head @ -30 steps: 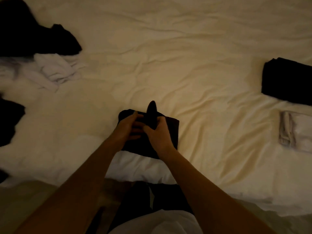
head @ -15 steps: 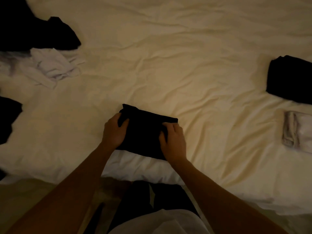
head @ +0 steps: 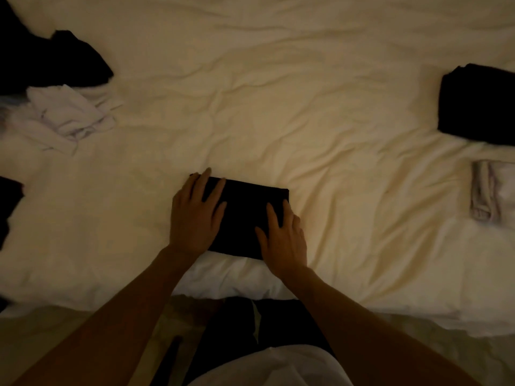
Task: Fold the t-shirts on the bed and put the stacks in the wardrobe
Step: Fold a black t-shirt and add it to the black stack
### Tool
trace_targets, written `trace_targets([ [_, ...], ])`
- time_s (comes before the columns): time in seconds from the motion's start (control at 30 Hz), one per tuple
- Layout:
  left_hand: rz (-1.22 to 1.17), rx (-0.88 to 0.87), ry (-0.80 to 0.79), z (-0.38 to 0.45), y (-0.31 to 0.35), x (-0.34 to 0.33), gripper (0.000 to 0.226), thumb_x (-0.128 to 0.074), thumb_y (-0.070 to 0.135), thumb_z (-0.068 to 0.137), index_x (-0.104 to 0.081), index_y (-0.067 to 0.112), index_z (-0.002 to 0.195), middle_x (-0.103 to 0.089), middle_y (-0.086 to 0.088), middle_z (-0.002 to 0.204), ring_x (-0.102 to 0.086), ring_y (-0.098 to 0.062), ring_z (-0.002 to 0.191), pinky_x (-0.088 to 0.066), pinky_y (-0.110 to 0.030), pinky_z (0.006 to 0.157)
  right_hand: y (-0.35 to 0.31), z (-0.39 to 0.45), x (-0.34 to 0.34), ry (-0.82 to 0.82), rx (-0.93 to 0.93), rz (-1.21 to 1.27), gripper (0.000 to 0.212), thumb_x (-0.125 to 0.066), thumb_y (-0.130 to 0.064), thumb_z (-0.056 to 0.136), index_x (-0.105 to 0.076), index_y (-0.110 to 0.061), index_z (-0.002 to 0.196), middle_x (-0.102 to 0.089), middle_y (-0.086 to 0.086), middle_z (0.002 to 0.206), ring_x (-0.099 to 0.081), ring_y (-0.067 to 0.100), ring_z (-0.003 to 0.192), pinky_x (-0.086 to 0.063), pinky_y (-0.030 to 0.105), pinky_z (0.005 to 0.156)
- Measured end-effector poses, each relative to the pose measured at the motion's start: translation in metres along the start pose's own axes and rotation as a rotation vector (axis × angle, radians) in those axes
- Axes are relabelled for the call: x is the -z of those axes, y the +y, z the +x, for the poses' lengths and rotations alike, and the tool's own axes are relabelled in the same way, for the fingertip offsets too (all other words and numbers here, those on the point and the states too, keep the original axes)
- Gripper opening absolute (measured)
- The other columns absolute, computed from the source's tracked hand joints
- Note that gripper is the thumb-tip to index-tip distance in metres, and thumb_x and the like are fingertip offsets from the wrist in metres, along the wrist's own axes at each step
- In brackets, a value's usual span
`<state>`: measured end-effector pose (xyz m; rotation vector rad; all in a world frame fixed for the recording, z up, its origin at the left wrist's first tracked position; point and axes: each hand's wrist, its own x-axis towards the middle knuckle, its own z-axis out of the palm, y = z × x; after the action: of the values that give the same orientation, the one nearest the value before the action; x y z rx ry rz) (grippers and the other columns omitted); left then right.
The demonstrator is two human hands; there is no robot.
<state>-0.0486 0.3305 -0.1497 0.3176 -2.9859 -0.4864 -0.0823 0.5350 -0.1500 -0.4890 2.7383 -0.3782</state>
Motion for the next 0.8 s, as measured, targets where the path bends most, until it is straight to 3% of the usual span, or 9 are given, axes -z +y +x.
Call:
trace_targets([
  [0.13, -0.141, 0.345, -0.204, -0.009, -0.017, -0.015, 0.061, -0.041, 0.050, 0.102, -0.027, 0.024, 0.156, -0.018, -0.018, 0.162, -0.023, -0.044, 0.143, -0.031, -0.059, 0.108, -0.005, 0.011, 0.013, -0.099, -0.342, 0.405, 0.064, -0.054, -0.040, 0.098, -0.028, -0.008, 0.147, -0.038, 0.014, 0.138, -0.052, 0.030, 0.115, -0.048, 0.039, 0.088],
  [0.27, -0.532, 0.557, -0.236, -0.005, -0.014, 0.000, 0.077, -0.048, 0.055, 0.097, -0.013, 0.025, 0.158, -0.037, -0.017, 0.151, -0.042, -0.037, 0.133, -0.037, -0.043, 0.107, 0.001, 0.020, 0.022, -0.265, -0.668, 0.855, 0.041, -0.064, -0.031, 0.094, -0.049, -0.002, 0.118, -0.061, 0.011, 0.111, -0.062, 0.024, 0.095, -0.055, 0.040, 0.087],
  [0.33, -0.724, 0.795, -0.285, 0.003, -0.010, 0.011, 0.088, -0.063, 0.048, 0.093, -0.011, 0.021, 0.158, -0.036, -0.012, 0.155, -0.043, -0.033, 0.136, -0.037, -0.039, 0.108, 0.002, 0.020, 0.027, -0.296, -0.712, 0.975, 0.034, -0.063, -0.027, 0.093, -0.059, 0.000, 0.113, -0.068, 0.014, 0.104, -0.068, 0.028, 0.092, -0.058, 0.044, 0.085],
  [0.4, -0.890, 0.999, -0.329, 0.008, -0.008, 0.022, 0.087, -0.075, 0.041, 0.085, -0.028, 0.013, 0.153, -0.045, -0.014, 0.149, -0.053, -0.031, 0.125, -0.047, -0.039, 0.101, 0.000, 0.020, 0.037, -0.249, -0.684, 0.998, 0.024, -0.061, -0.024, 0.094, -0.062, -0.004, 0.107, -0.069, 0.016, 0.102, -0.069, 0.030, 0.093, -0.059, 0.044, 0.084],
  [0.47, -1.120, 1.111, -0.352, 0.011, -0.003, 0.033, 0.066, -0.080, 0.035, 0.081, -0.055, 0.001, 0.132, -0.064, -0.019, 0.125, -0.066, -0.029, 0.102, -0.055, -0.036, 0.083, -0.001, 0.018, 0.049, -0.201, -0.656, 1.048, 0.017, -0.060, -0.022, 0.095, -0.062, -0.008, 0.106, -0.069, 0.014, 0.102, -0.069, 0.029, 0.093, -0.058, 0.043, 0.085],
  [0.57, -1.345, 1.116, -0.407, 0.012, 0.009, 0.052, 0.048, -0.077, 0.034, 0.083, -0.066, 0.000, 0.114, -0.072, -0.018, 0.107, -0.071, -0.030, 0.095, -0.057, -0.036, 0.077, 0.001, 0.012, 0.071, -0.166, -0.608, 1.157, 0.015, -0.059, -0.019, 0.097, -0.061, -0.009, 0.108, -0.069, 0.011, 0.101, -0.069, 0.024, 0.091, -0.059, 0.036, 0.080],
  [0.63, -1.457, 1.026, -0.390, 0.013, 0.021, 0.061, 0.045, -0.072, 0.033, 0.087, -0.065, 0.004, 0.121, -0.072, -0.016, 0.111, -0.071, -0.030, 0.100, -0.057, -0.039, 0.082, 0.005, 0.008, 0.090, -0.137, -0.572, 1.205, 0.013, -0.059, -0.017, 0.097, -0.060, -0.010, 0.108, -0.069, 0.008, 0.100, -0.069, 0.021, 0.089, -0.059, 0.033, 0.078],
  [0.8, -1.485, 0.765, -0.344, 0.029, 0.061, 0.091, 0.046, -0.070, 0.031, 0.089, -0.060, 0.016, 0.131, -0.070, -0.010, 0.120, -0.070, -0.027, 0.105, -0.055, -0.042, 0.090, 0.023, 0.002, 0.150, -0.048, -0.471, 1.250, 0.012, -0.061, -0.014, 0.095, -0.063, -0.015, 0.107, -0.070, 0.013, 0.109, -0.069, 0.028, 0.097, -0.057, 0.045, 0.090],
])
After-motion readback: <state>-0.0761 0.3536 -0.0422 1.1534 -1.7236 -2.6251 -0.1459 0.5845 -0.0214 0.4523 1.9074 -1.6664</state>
